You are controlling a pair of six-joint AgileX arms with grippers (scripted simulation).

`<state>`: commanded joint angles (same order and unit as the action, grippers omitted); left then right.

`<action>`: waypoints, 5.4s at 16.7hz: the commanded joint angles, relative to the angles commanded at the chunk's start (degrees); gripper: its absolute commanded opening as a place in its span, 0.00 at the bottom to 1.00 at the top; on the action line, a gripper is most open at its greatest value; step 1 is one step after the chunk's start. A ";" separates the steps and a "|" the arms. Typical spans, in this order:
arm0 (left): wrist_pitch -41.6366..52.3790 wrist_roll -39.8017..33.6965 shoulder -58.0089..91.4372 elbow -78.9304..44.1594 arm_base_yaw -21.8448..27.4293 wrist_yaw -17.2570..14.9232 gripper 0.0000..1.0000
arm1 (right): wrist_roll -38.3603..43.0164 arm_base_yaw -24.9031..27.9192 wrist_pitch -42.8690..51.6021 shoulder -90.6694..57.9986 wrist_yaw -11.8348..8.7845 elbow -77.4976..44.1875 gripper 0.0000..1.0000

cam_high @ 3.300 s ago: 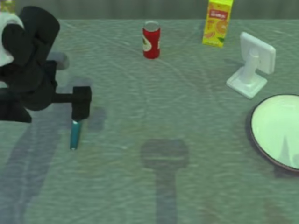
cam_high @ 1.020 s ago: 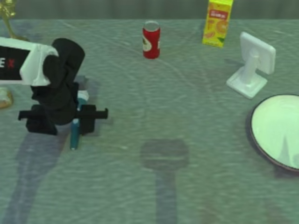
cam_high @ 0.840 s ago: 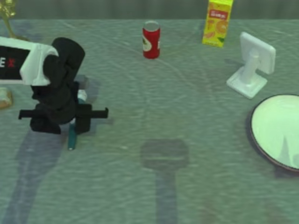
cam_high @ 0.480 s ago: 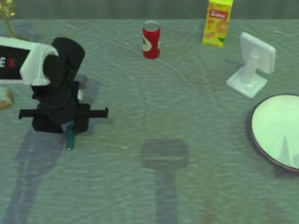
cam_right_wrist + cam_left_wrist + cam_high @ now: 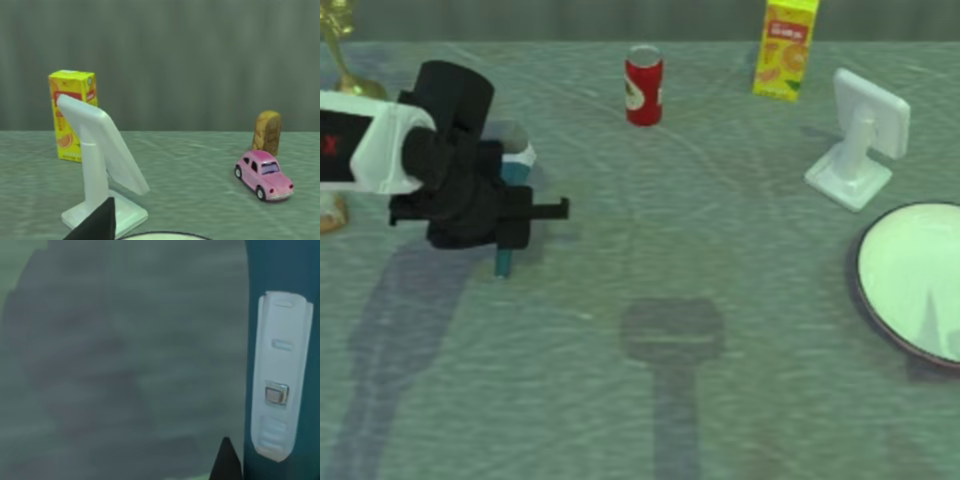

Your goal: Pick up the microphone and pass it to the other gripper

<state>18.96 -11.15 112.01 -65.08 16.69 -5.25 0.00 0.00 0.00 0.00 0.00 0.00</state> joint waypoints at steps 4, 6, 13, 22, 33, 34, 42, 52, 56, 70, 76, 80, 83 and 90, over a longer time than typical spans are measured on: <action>-20.14 3.38 -3.87 5.27 -0.72 -7.97 0.00 | 0.00 0.00 0.00 0.00 0.00 0.00 1.00; -31.59 5.25 -6.38 8.44 -1.15 -12.34 0.00 | 0.00 0.00 0.00 0.00 0.00 0.00 1.00; -61.14 11.03 -16.17 17.25 -2.58 -24.77 0.00 | 0.00 0.00 0.00 0.00 0.00 0.00 1.00; -65.33 12.21 -18.59 18.58 -2.44 -26.61 0.00 | 0.00 0.00 0.00 0.00 0.00 0.00 1.00; -74.78 7.88 -21.19 23.97 17.94 -4.88 0.00 | 0.00 0.00 0.00 0.00 0.00 0.00 1.00; -75.26 7.67 -21.41 24.23 18.84 -3.98 0.00 | 0.00 0.00 0.00 0.00 0.00 0.00 1.00; -75.43 7.60 -21.50 24.32 19.15 -3.68 0.00 | 0.00 0.00 0.00 0.00 0.00 0.00 1.00; -75.43 7.60 -21.50 24.32 19.15 -3.68 0.00 | -0.60 6.08 -4.82 -13.01 -4.79 -8.52 1.00; -75.43 7.60 -21.50 24.32 19.15 -3.68 0.00 | -1.20 13.01 -11.30 -30.90 -10.23 -19.29 1.00; -75.43 7.60 -21.50 24.32 19.15 -3.68 0.00 | -3.54 28.60 -25.73 -70.66 -22.46 -43.32 1.00; -75.43 7.60 -21.50 24.32 19.15 -3.68 0.00 | -3.48 29.23 -26.20 -72.78 -21.71 -45.23 1.00; -75.43 7.60 -21.50 24.32 19.15 -3.68 0.00 | -3.39 31.99 -28.22 -83.22 -18.84 -53.36 1.00; -75.43 7.60 -21.50 24.32 19.15 -3.68 0.00 | -3.33 34.07 -29.49 -90.45 -16.67 -59.04 1.00; -75.43 7.60 -21.50 24.32 19.15 -3.68 0.00 | -3.29 34.85 -29.90 -92.58 -15.87 -61.06 0.92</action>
<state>-56.47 -3.56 90.51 -40.76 35.84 -8.93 -3.29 34.85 -29.90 -92.58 -15.87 -61.06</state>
